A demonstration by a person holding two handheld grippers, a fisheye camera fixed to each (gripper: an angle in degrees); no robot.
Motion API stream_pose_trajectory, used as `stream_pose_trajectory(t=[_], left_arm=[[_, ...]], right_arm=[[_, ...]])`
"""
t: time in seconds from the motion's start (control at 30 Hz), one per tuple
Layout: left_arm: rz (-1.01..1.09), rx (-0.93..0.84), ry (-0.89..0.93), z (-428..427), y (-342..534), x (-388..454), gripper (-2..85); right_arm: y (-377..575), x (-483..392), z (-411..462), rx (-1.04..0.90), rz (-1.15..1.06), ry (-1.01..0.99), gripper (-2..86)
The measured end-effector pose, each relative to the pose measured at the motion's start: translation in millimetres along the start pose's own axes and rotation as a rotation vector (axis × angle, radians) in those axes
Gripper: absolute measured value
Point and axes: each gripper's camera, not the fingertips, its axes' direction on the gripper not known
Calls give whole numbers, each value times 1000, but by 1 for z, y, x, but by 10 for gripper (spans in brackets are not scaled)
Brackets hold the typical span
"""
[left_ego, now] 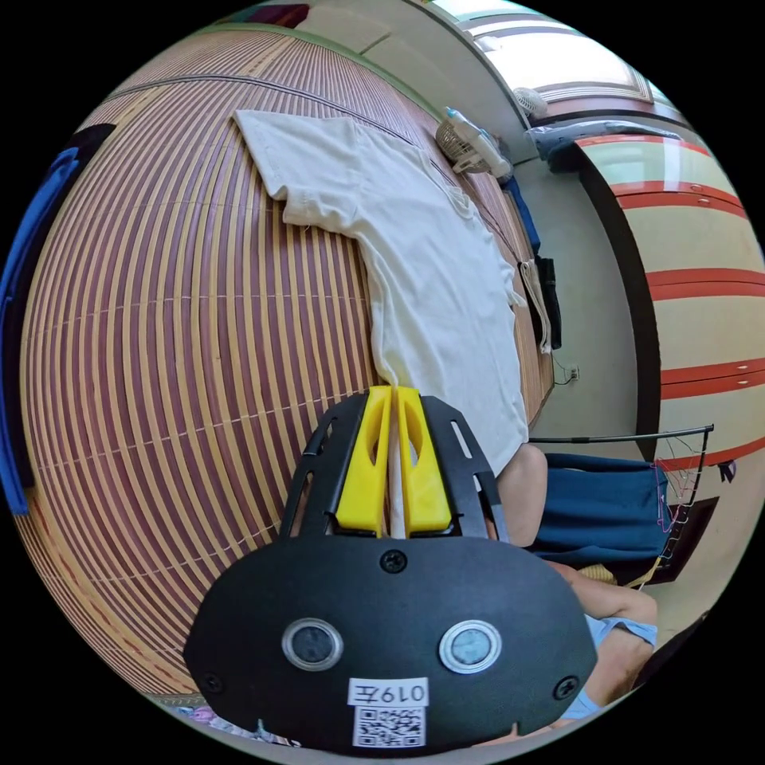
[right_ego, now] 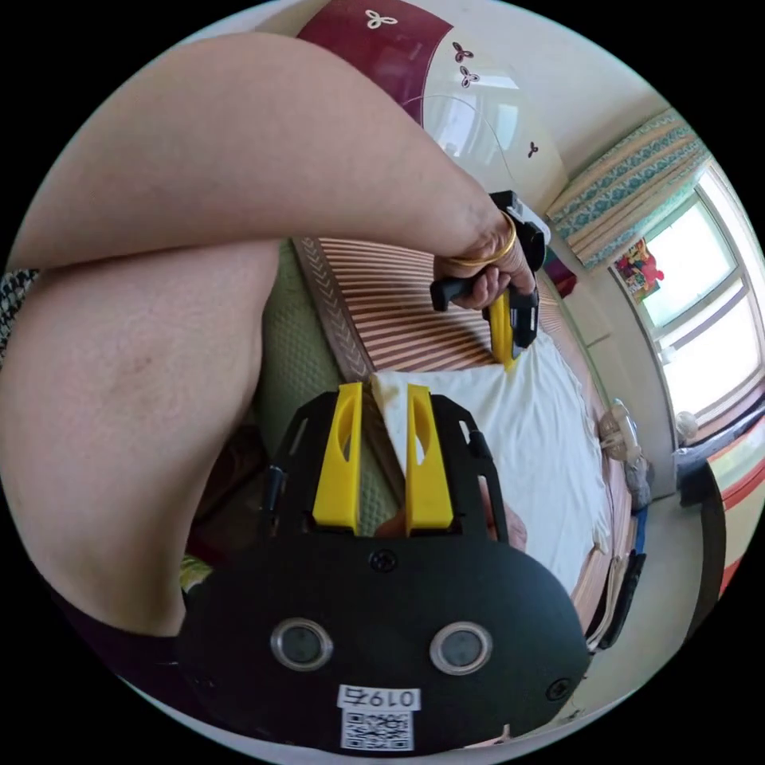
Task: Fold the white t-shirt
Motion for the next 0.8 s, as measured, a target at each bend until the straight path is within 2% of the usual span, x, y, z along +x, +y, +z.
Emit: stream_pose_trajectory(t=[0.13, 0.3, 0.43, 0.67, 0.8], left_arm=[[5, -2, -4, 5, -3, -1, 13], [1, 0, 11, 9, -5, -6, 14], [-2, 0, 15, 12, -6, -10, 14], [1, -9, 1, 16, -10, -15, 14], [24, -16, -56, 14, -13, -13, 14]], right_arm=[[0, -24, 2, -25, 21, 54, 68], [1, -66, 4, -38, -81, 172, 51], [3, -95, 7, -70, -124, 274, -1], [17, -77, -19, -14, -107, 30, -9], [32, -71, -13, -12, -74, -37, -10]])
